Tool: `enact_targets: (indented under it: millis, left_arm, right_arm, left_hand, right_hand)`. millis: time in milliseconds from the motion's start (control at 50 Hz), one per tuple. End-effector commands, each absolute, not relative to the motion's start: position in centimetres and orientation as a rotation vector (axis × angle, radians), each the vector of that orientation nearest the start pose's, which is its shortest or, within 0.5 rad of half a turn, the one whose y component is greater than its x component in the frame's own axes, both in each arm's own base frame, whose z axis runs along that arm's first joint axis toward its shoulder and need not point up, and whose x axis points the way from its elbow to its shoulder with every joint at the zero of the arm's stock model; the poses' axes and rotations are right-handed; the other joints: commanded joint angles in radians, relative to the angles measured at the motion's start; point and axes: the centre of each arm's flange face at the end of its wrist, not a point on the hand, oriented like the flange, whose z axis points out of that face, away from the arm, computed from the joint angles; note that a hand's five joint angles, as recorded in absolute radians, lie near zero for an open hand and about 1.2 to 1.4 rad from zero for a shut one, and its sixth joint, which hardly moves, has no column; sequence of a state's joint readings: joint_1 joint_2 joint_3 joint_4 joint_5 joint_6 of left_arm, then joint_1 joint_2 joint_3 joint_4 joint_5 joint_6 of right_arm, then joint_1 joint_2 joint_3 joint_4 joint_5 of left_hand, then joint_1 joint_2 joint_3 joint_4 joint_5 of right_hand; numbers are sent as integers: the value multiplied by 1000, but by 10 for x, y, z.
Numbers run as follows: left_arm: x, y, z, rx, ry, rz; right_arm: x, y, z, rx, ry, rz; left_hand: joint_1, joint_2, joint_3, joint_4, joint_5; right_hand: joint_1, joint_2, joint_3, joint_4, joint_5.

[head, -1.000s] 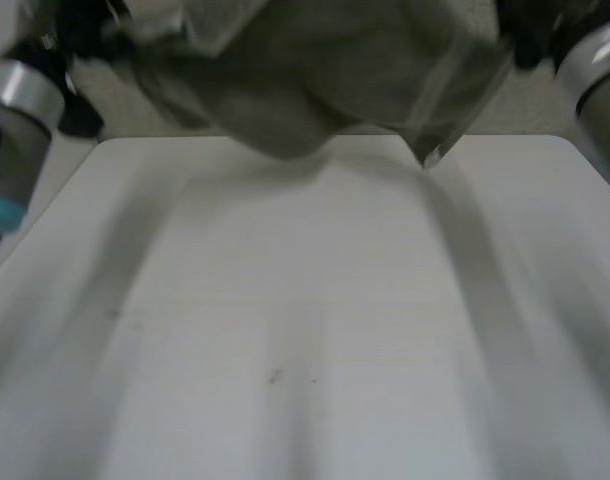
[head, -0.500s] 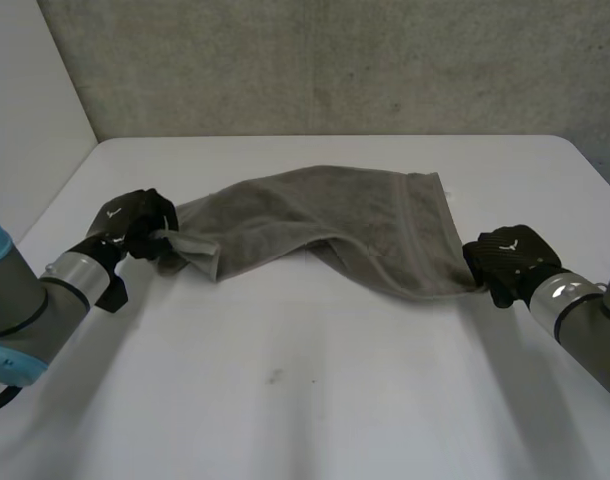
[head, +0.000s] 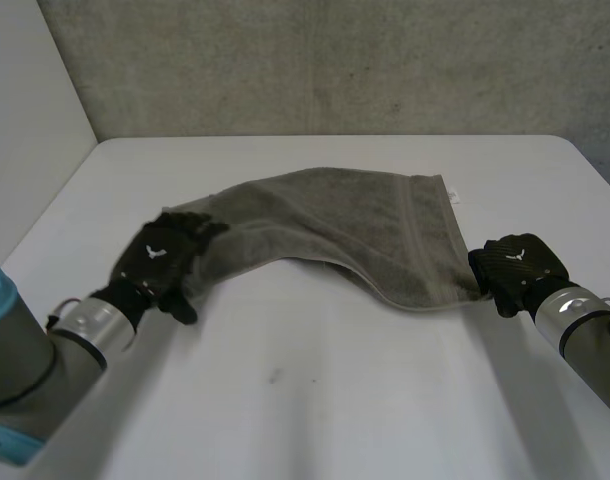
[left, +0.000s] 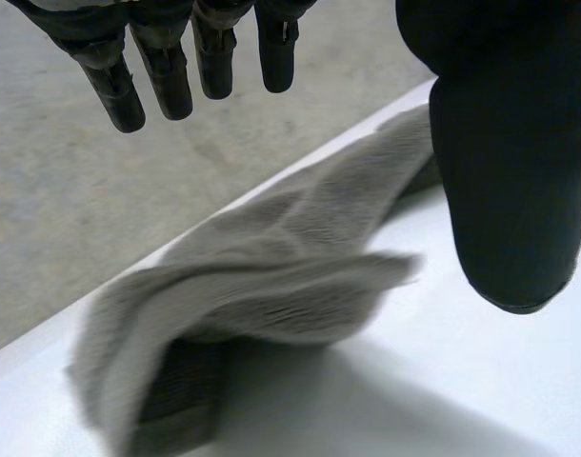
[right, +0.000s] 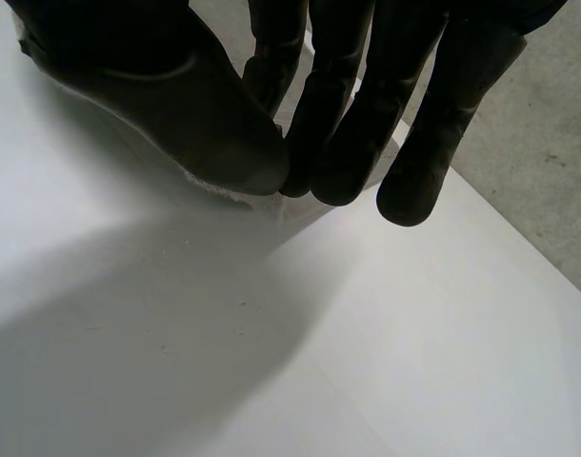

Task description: Fold the towel.

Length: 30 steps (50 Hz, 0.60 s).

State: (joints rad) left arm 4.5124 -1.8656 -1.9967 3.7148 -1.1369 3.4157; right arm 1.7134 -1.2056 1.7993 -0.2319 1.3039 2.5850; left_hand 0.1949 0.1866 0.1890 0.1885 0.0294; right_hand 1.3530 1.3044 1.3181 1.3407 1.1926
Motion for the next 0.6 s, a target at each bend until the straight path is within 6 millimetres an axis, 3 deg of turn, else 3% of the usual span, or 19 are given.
enact_targets:
  millis: [20,180,320,400,600]
  left_arm:
    - [-247,-231,140,1139,2373,-2176]
    - [-245,-244,130,1007,2267,-2091]
    - [-243,-250,118,1054,2162,-2006]
    - [-243,-256,117,1045,2073,-2025]
    - [-246,-265,112,1040,2047,-2053]
  right_arm:
    - [198,-290,147,-1106,2344,-1804]
    - [198,-288,145,-1107,2351,-1792]
    - [197,-287,147,-1105,2350,-1796]
    - [197,-287,147,-1107,2350,-1797]
    - [197,-286,146,-1107,2352,-1793]
  left_hand:
    - [24,33,30,31,15]
    - [48,56,54,54,39]
    - [80,88,86,87,71]
    - [235,244,241,242,226]
    - [356,364,362,363,347]
  right_hand:
    - [43,92,78,56,29]
    - [43,92,78,56,29]
    - [43,92,78,56,29]
    - [43,92,78,56,29]
    - [43,92,78,56,29]
